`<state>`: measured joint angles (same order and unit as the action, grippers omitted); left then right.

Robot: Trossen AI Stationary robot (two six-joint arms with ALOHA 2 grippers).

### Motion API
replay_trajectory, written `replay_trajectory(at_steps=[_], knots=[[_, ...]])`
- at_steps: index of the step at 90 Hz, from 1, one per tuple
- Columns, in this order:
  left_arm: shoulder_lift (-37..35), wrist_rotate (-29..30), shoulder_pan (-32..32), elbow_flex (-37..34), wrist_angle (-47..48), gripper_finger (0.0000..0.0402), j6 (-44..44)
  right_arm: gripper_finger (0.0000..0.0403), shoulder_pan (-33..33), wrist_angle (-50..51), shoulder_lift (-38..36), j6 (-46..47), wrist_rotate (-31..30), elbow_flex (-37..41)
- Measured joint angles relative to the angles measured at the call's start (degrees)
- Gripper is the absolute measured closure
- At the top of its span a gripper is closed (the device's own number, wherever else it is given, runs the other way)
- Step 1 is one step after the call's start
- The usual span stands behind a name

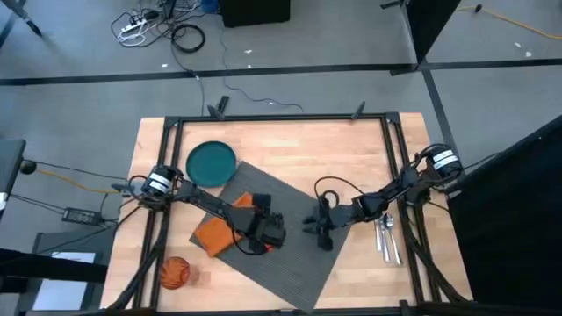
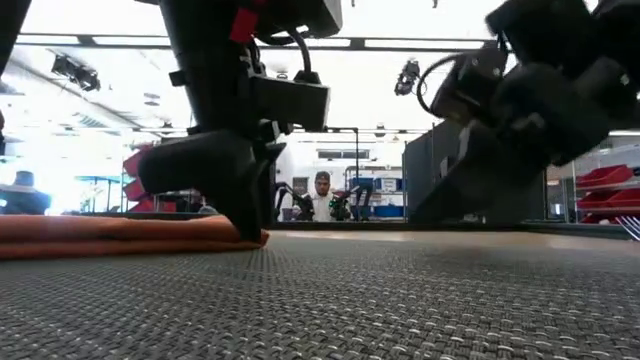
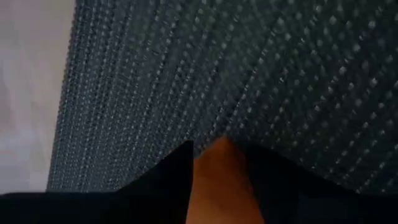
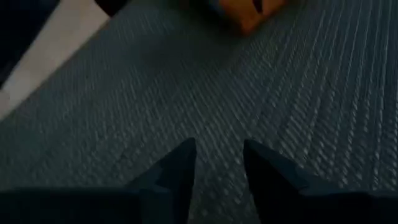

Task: Set table place
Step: Move the orange table napkin to the bottom left side of the gray placemat

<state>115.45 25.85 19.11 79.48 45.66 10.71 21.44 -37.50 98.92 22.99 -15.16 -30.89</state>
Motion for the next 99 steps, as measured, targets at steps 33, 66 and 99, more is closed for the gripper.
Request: replay_trajectory(at_steps=[33,66,99], knots=[[0.01,1.01,-1.29,0.0,-1.17,0.0271,-4.64,0.029,3.91,0.7,6.85,0.08,-2.1,-2.13],[0.1,5.19,-4.53,-1.05,5.57,0.0271,-4.66,0.029,6.96,9.65,3.4,0.47,-2.03,-2.2],[-0.34,6.88,-3.84,5.69,4.95,0.0271,-5.15,0.029,5.82,12.32,-1.08,-2.04,-2.43,-1.82]])
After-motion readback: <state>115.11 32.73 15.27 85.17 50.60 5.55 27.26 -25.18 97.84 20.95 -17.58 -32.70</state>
